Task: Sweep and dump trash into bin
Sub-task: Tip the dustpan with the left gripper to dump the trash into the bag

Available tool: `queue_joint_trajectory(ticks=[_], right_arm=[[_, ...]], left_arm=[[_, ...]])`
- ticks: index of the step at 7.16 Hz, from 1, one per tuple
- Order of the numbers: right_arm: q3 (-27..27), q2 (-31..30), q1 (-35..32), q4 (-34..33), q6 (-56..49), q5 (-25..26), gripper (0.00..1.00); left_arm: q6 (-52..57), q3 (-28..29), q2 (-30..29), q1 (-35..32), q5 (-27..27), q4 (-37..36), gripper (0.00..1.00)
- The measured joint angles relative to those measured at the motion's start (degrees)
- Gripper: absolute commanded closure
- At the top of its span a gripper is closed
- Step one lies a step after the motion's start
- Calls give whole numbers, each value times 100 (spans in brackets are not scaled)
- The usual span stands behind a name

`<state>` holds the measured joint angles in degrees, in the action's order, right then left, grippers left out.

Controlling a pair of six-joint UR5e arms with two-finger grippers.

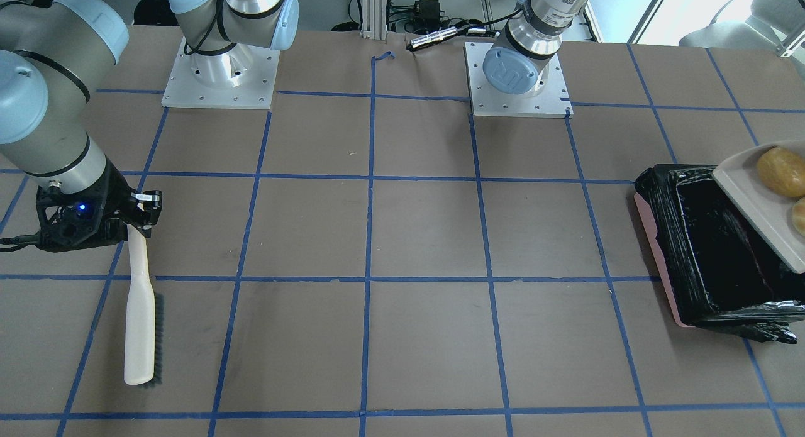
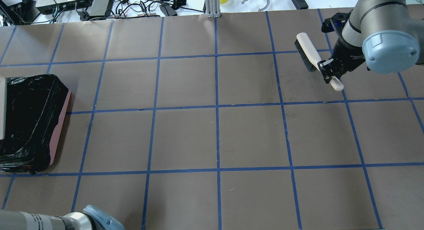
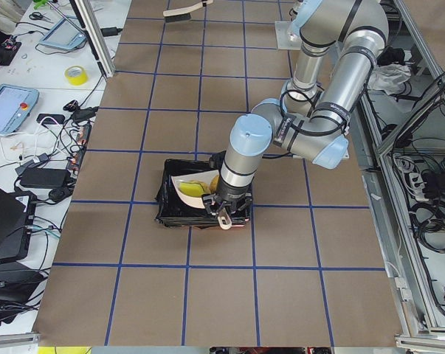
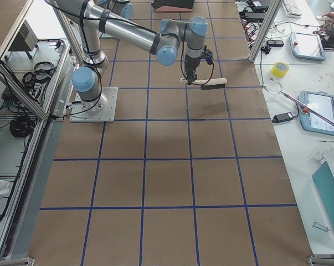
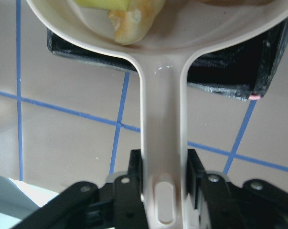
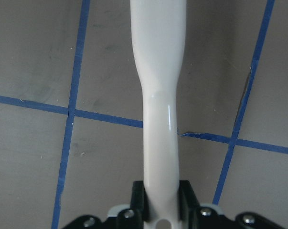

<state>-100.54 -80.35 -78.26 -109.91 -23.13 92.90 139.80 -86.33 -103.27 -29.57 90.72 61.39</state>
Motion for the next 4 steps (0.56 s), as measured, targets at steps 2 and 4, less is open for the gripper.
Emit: queue_joint_trajectory(ticks=[2,4], right_arm=[[-1,55,309,-337,-229,-54,100],[7,162,537,-493,-421,-142,100]], left_arm=[[594,-22,-118,-460,960,-888,100],[852,-24,-210,-921,1772,-1612,100]])
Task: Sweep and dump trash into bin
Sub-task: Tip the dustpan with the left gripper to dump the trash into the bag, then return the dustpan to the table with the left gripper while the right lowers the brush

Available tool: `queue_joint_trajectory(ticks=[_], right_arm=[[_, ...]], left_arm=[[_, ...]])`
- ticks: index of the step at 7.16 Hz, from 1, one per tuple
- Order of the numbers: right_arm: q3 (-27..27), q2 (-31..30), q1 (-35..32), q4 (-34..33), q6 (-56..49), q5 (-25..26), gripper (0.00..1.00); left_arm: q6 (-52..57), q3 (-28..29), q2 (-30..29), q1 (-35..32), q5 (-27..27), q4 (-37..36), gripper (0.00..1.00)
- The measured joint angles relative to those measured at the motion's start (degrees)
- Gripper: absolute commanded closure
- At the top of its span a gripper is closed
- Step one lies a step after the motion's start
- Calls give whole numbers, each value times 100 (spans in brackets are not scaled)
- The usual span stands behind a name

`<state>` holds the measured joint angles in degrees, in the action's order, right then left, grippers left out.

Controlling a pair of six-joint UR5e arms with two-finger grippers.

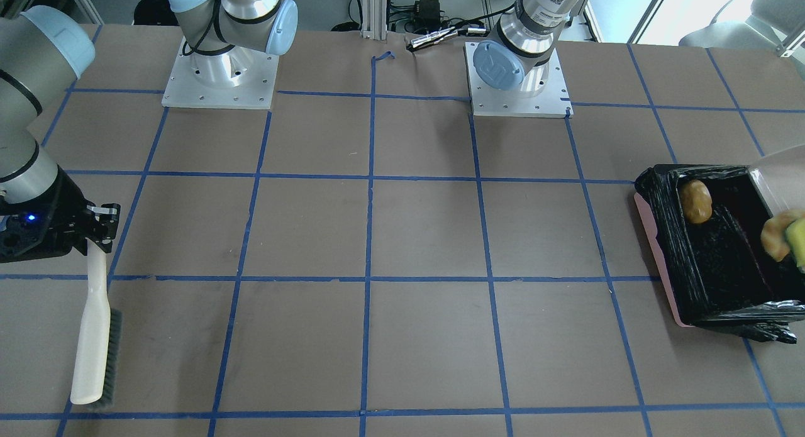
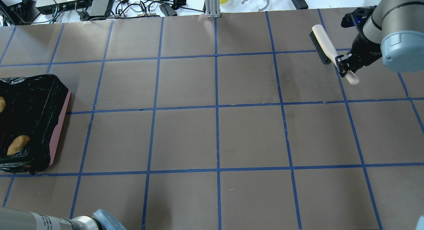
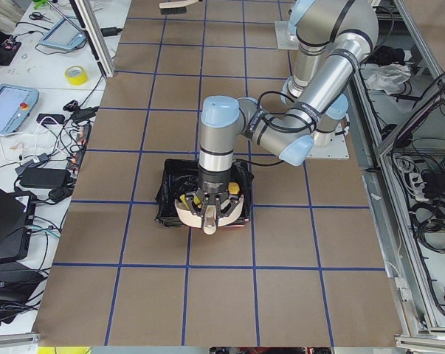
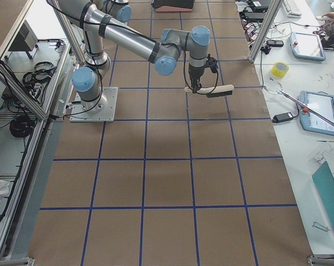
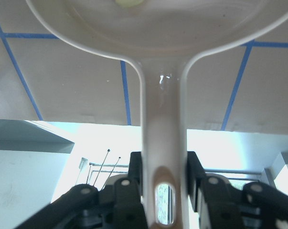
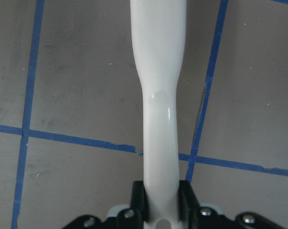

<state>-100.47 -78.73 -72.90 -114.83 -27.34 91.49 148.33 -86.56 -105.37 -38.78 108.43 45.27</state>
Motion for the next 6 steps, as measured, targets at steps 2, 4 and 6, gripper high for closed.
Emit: queue_joint_trajectory(ticks=[2,4,6], right_arm=[[0,26,65,-10,-62,-57,100],[4,30,72,-7,-71,-72,100],[-5,54,80,-29,-124,-88,100]], left_arm=[[403,34,-23,-511,461,-827,100],[471,101,78,-1119,229,-1386,100],[-401,194,189,-1746,-554,-1172,100]])
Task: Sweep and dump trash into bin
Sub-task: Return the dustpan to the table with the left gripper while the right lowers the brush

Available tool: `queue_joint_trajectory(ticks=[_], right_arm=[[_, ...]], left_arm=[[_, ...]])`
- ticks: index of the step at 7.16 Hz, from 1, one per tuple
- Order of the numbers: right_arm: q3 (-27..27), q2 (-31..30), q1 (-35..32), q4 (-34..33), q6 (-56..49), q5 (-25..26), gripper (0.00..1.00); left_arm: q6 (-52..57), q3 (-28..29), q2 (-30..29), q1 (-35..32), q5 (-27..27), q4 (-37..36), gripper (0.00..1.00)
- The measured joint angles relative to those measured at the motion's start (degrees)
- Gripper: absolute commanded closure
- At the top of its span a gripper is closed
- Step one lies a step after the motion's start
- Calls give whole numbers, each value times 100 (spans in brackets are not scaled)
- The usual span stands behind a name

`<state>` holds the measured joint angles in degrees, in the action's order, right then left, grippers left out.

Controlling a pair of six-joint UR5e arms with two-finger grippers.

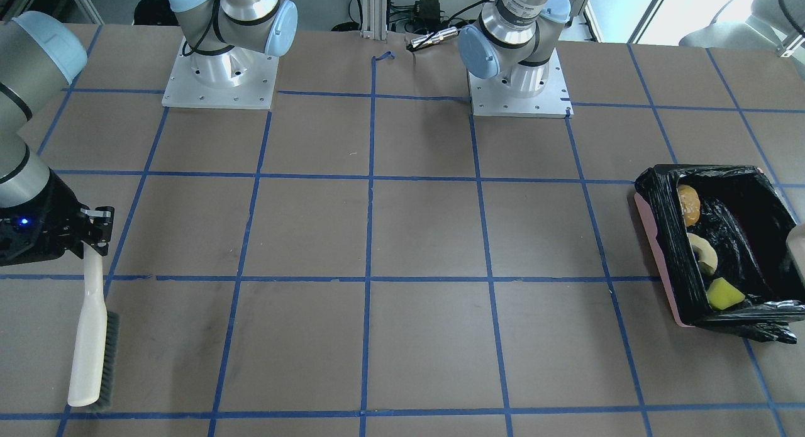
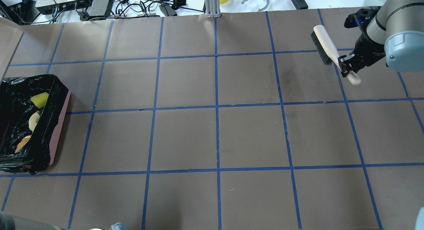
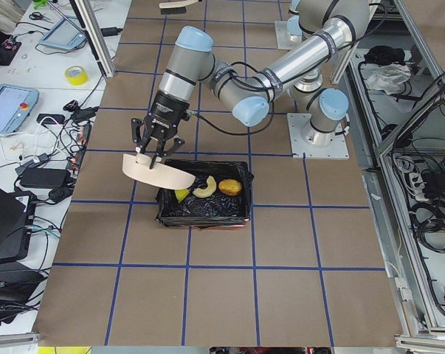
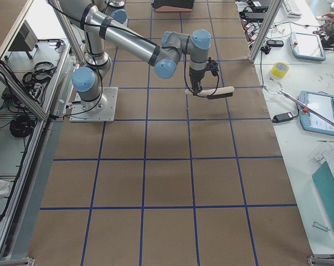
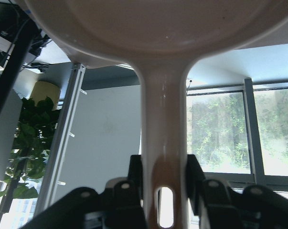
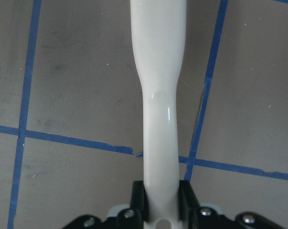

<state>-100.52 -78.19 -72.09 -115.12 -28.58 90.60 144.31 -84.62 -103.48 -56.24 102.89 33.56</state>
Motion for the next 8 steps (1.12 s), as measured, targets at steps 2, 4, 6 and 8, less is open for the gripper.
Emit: queue_joint_trajectory(ticks=[2,4,6,8], right_arm=[[29,109,192,-35,124,-189,100],[42,331,334,-151,181,-293,100],[-16,397,413,-185,400,-176,100],[-230,381,502,-250,601,-7,100]], left_arm=[[-1682,55,28,-679,-926,1134,100],[-2530,-21,-370,-1039,-1824,1832,100],[-2678,-70,-1059,-1186,-2416,2074,100],[-2714,38,-1661,-1312,-2649,2212,100]])
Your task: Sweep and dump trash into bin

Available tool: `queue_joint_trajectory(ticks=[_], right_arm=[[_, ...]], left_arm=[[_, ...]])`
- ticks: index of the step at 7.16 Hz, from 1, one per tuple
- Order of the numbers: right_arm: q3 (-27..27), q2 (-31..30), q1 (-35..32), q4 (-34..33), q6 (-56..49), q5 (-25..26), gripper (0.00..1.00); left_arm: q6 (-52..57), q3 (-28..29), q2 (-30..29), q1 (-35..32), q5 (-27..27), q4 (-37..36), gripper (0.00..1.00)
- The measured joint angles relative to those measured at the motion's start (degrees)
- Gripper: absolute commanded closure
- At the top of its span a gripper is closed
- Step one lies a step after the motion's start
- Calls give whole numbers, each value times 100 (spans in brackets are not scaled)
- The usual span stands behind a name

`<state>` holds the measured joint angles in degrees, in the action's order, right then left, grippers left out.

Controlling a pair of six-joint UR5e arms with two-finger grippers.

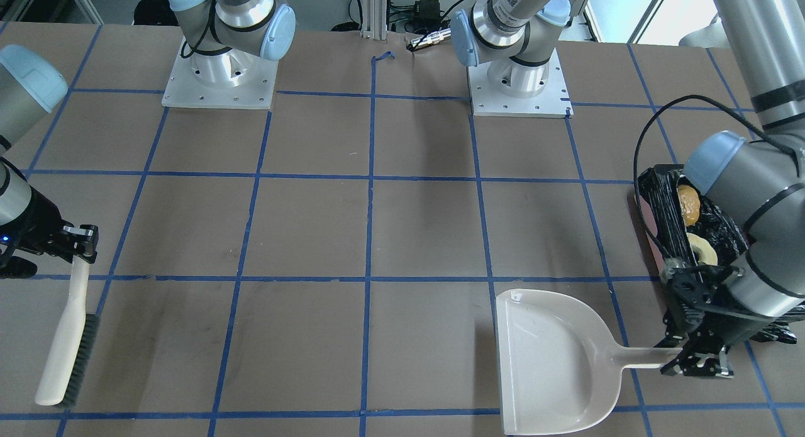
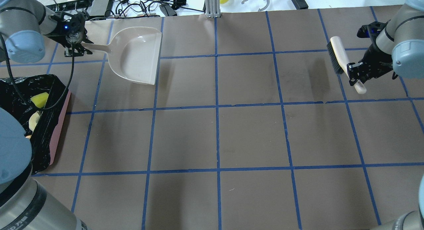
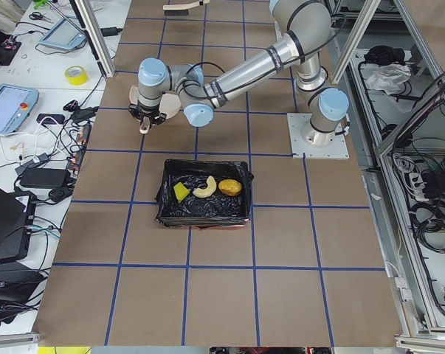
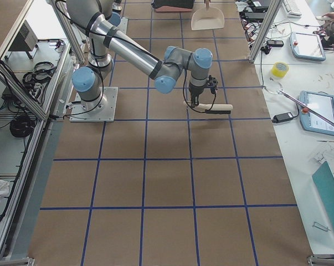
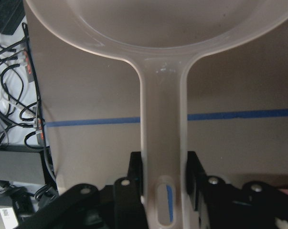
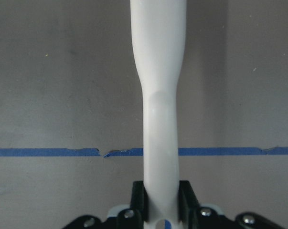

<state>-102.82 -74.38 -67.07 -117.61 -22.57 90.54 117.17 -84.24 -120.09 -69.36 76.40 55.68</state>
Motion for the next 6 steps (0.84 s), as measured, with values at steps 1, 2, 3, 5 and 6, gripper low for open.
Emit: queue_joint_trajectory(ticks=[1,2,3,5,6], right_arm=[[-121,-5,32,-103,37,2,100],[-191,-6,53,-151,57,1,100],[-233,-9,71,-152,60,-2,100],[-346,-18,93,-151,-38,-8,100],[-431,-27,95,-174,-155,-7,96]], left_arm=[[12,70,-163,-70,-74,220,100],[22,98,-253,-136,-68,413,100],[21,99,-302,-191,20,518,100],[-105,48,-333,-294,183,559,100],[-168,20,-334,-367,210,535,100]])
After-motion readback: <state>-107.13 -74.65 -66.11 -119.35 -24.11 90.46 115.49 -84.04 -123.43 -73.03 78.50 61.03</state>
